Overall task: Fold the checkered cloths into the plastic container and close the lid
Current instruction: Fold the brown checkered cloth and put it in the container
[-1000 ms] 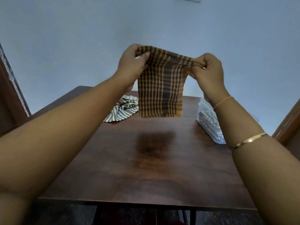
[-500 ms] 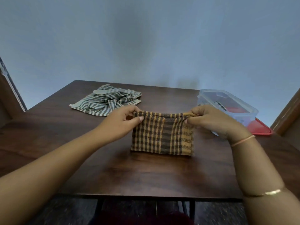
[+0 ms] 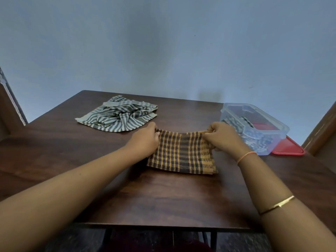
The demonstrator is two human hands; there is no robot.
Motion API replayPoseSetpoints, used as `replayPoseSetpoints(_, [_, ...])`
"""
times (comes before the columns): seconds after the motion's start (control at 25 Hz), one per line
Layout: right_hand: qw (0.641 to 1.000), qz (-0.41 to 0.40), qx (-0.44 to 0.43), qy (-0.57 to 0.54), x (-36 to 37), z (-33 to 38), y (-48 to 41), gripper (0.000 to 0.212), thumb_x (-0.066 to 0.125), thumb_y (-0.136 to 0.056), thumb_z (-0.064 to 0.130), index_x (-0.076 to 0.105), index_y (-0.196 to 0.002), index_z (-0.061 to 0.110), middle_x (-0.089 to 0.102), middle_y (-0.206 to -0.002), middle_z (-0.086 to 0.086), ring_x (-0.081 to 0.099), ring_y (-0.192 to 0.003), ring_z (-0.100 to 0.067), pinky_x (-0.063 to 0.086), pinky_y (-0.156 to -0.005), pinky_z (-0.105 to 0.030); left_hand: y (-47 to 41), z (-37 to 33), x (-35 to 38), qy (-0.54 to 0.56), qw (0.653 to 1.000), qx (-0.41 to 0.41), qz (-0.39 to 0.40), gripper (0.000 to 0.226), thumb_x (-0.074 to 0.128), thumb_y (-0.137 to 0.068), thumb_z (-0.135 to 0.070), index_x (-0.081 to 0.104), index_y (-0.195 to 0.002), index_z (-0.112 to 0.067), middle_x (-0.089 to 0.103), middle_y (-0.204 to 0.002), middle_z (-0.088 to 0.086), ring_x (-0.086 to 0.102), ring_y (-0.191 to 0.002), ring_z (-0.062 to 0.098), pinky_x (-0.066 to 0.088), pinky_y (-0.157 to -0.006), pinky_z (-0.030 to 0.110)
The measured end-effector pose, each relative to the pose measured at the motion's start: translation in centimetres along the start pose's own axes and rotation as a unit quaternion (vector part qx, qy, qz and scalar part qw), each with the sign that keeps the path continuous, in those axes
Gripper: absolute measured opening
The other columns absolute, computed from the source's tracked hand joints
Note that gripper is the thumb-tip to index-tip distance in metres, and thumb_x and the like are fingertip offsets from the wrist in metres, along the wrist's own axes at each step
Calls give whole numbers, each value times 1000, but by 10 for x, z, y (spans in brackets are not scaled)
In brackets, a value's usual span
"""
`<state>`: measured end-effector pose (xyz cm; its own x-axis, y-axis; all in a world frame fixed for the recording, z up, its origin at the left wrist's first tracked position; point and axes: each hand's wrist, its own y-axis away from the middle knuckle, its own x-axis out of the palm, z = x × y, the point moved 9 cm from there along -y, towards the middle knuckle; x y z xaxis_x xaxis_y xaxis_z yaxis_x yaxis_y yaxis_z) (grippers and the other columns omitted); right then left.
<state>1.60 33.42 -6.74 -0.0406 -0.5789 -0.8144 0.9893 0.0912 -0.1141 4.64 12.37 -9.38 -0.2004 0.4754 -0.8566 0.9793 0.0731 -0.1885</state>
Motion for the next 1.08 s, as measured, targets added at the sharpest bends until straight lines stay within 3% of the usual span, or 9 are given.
replayPoseSetpoints(0.16, [999,-43,-20,20,-2,10,-12,12,49,-82,16,49,-70,15,63,-74,-10,64,-76,-31,56,-74,-44,-8,-2,-7,-30,999,16,-33,16,35,-100,-24,40,-97,-9,48,-70,3,47,-63,21,29,-52,31])
replayPoseSetpoints(0.24, [998,-9,-5,67,12,6,-15,9,54,-85,22,57,-88,14,65,-90,-10,64,-83,-29,53,-77,-39,-12,0,-8,-73,997,6,-27,24,39,-98,-28,44,-110,-8,58,-91,9,54,-78,26,41,-64,35])
replayPoseSetpoints(0.32, [995,11,11,103,19,-1,-17,38,58,-87,35,53,-118,14,60,-116,-12,60,-101,-28,51,-88,-39,-11,2,-13,-103,994,0,-48,37,45,-96,-32,41,-125,-9,54,-118,12,55,-102,29,44,-80,39])
replayPoseSetpoints(0.44, [994,-70,-41,77,-3,19,-9,42,54,-90,39,51,-124,15,53,-128,-11,55,-113,-28,47,-94,-40,4,-25,-30,-82,985,92,-124,39,47,-95,-31,44,-129,-14,47,-130,6,47,-116,24,41,-90,33])
replayPoseSetpoints(0.52, [988,-75,-99,90,-5,40,3,32,54,-90,34,55,-118,19,53,-125,-7,54,-110,-25,47,-93,-38,15,-44,-16,-71,979,172,-82,31,45,-95,-31,49,-123,-17,48,-127,1,46,-117,20,40,-95,32])
replayPoseSetpoints(0.64, [969,70,-109,212,36,42,19,28,58,-88,28,56,-116,23,53,-124,-6,52,-112,-26,44,-93,-35,24,-36,35,-158,967,188,74,35,42,-96,-34,46,-127,-18,48,-129,2,44,-119,25,41,-100,42])
replayPoseSetpoints(0.72, [956,135,-88,246,56,30,23,28,59,-87,27,59,-114,22,56,-123,-8,54,-110,-27,45,-90,-32,27,-25,43,-161,967,183,74,38,39,-97,-35,45,-131,-18,48,-131,3,44,-121,27,40,-101,42])
replayPoseSetpoints(0.92, [990,30,-33,136,7,23,22,24,59,-88,25,60,-109,14,61,-113,-6,58,-100,-23,45,-81,-29,28,-3,5,-120,992,32,21,44,43,-95,-39,39,-130,-14,47,-128,12,49,-115,32,43,-92,40])
replayPoseSetpoints(1.08, [969,125,27,212,29,6,39,31,60,-86,39,56,-104,13,63,-105,-10,60,-103,-26,43,-78,-28,26,14,9,-31,990,-83,113,52,53,-90,-42,36,-131,-14,49,-124,10,61,-102,28,52,-86,38])
